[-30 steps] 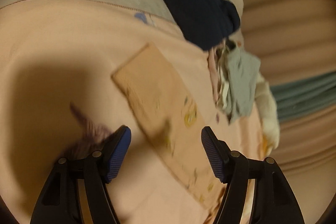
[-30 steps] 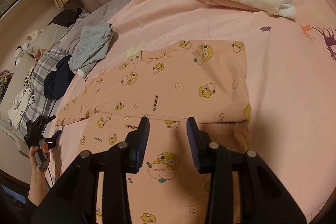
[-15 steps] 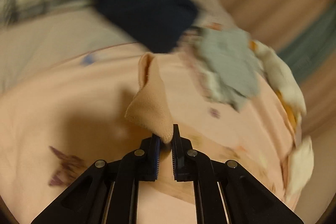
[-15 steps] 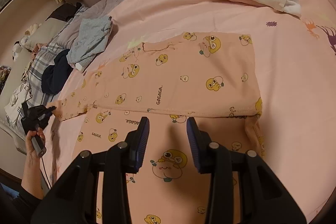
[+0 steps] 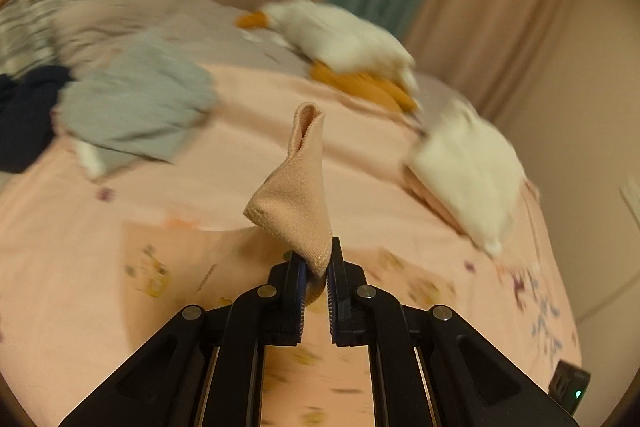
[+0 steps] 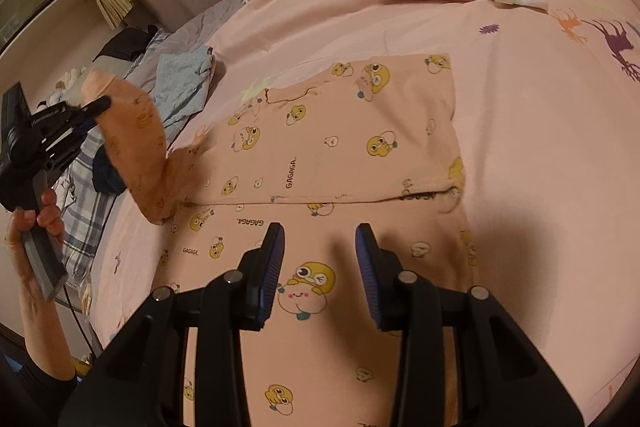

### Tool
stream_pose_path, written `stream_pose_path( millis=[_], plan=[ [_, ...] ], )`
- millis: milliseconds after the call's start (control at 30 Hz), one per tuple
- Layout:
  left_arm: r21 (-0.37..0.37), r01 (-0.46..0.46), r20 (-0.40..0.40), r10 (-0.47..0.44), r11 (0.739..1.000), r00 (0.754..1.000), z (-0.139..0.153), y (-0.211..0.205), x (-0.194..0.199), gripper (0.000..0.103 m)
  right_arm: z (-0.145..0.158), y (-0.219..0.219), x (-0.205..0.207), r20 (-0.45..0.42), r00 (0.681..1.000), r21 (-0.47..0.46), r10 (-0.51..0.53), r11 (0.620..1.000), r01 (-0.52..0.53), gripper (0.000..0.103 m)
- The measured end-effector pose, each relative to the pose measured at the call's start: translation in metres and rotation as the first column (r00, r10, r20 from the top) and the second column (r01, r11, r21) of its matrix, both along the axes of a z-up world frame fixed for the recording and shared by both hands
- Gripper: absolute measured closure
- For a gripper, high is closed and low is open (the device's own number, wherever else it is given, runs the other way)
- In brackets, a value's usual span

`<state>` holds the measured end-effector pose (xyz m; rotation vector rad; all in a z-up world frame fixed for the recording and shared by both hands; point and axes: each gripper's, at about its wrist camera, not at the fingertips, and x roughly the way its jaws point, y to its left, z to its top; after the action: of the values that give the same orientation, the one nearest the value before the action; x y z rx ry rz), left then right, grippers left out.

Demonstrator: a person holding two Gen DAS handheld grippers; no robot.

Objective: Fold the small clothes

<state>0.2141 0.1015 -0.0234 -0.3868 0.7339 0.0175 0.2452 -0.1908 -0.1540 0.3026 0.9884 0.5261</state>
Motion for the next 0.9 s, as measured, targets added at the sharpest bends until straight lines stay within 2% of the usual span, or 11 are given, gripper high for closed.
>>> stream_pose_path(
  millis=[133,233,267,300,333,367,467,567,667,800,900],
  plan=[
    [0.030,0.086,-0.080,-0.083,0.996,0.993,-0.032,-0.054,0.014,0.097,-0.004,-0.011,0.002,-0.008,1.000,0.011,-0.018,1.000,0.019,0.065],
    [0.043,0.149,-0.172,-0.139,0.988,0.975,-0.063,-0.082,0.025,0.096,-0.008,-0.018,0.003,-0.019,0.999,0.026,-0.035,0.999,0.036,0.063],
    [0.048,0.173,-0.216,-0.159,0.984,0.963,-0.073,-0.090,0.024,0.092,-0.009,-0.020,0.003,-0.022,0.999,0.032,-0.040,0.999,0.041,0.060],
    [0.047,0.188,-0.248,-0.171,0.981,0.954,-0.083,-0.094,0.026,0.077,-0.010,-0.022,0.004,-0.029,0.998,0.041,-0.047,0.998,0.048,0.057],
    [0.027,0.212,-0.290,-0.195,0.977,0.937,-0.092,-0.097,0.028,0.067,-0.011,-0.023,0.005,-0.034,0.998,0.049,-0.050,0.997,0.052,0.055],
    [0.007,0.220,-0.299,-0.208,0.975,0.931,-0.095,-0.097,0.025,0.052,-0.011,-0.023,0.007,-0.040,0.998,0.059,-0.052,0.997,0.055,0.054],
    [-0.016,0.226,-0.264,-0.222,0.974,0.939,-0.087,-0.084,0.009,0.046,-0.010,-0.019,0.013,-0.054,0.998,0.105,-0.041,0.993,0.047,0.050],
    [-0.008,0.189,-0.204,-0.186,0.982,0.961,-0.073,-0.056,-0.012,0.035,-0.009,-0.008,0.022,-0.065,0.998,0.154,-0.020,0.988,0.030,0.049],
    [0.027,0.132,-0.175,-0.126,0.991,0.977,-0.067,-0.025,-0.029,0.035,-0.010,0.009,0.035,-0.074,0.997,0.166,-0.006,0.986,0.018,0.049],
    [0.056,0.023,-0.164,-0.014,0.998,0.986,-0.067,0.025,-0.056,0.035,-0.022,0.034,0.058,-0.148,0.989,0.146,-0.012,0.989,0.033,0.049],
    [0.054,-0.060,-0.167,0.068,0.997,0.984,-0.069,0.060,-0.076,0.035,-0.027,0.049,0.070,-0.175,0.985,0.148,-0.008,0.988,0.034,0.058]
  ],
)
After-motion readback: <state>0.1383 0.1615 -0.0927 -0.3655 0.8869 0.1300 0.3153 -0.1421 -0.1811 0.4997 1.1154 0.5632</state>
